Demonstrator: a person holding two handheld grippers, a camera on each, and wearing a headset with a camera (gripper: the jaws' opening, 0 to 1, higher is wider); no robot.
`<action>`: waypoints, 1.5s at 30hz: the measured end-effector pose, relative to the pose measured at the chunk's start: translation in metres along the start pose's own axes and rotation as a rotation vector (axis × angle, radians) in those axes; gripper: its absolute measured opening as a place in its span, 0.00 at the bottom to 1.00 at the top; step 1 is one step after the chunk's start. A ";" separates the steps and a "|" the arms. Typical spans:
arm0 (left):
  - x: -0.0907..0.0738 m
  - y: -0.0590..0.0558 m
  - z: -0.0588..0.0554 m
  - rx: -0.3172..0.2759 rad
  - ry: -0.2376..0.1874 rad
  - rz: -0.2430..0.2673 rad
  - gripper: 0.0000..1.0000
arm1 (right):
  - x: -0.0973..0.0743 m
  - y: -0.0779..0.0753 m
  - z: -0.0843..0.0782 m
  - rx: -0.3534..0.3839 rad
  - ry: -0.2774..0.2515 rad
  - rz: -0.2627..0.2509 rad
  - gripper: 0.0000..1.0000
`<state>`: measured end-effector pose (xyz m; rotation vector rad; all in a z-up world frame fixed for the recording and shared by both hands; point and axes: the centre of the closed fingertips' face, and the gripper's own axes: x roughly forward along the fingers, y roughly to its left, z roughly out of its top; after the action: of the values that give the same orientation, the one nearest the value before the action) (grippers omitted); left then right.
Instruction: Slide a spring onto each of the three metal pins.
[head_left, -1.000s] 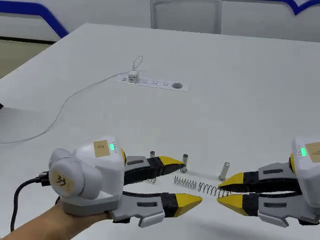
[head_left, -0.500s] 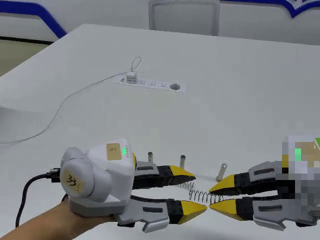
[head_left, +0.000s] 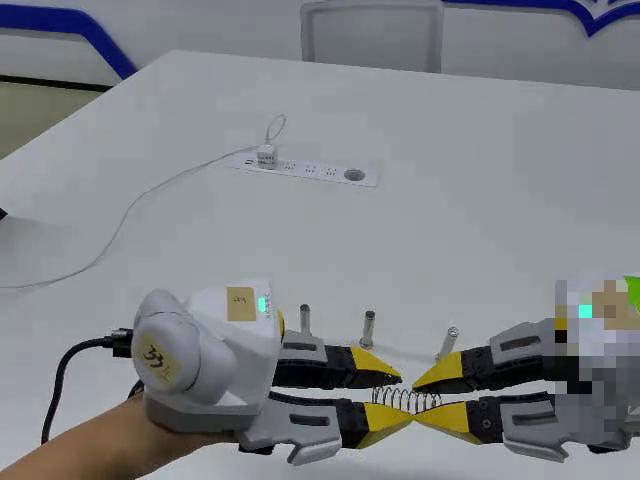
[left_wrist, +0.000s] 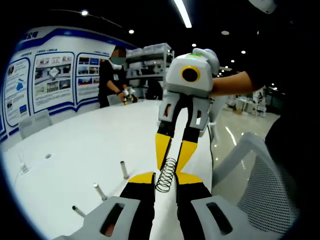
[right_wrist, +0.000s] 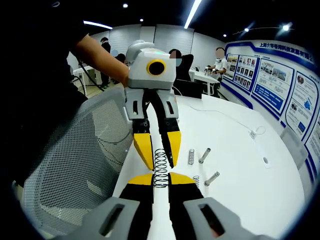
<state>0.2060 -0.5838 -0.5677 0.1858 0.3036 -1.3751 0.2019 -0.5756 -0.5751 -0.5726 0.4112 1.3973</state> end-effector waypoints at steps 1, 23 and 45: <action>0.000 0.000 0.000 0.000 0.000 -0.001 0.16 | 0.000 0.000 0.000 -0.003 0.001 0.000 0.11; 0.001 -0.005 -0.001 0.110 0.040 -0.035 0.09 | -0.001 0.003 0.000 -0.070 0.026 0.010 0.11; -0.004 -0.009 0.007 0.152 0.019 -0.053 0.09 | -0.010 0.002 0.001 0.028 -0.038 0.020 0.11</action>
<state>0.1973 -0.5838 -0.5591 0.3190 0.2213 -1.4503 0.1983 -0.5826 -0.5688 -0.5192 0.4063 1.4171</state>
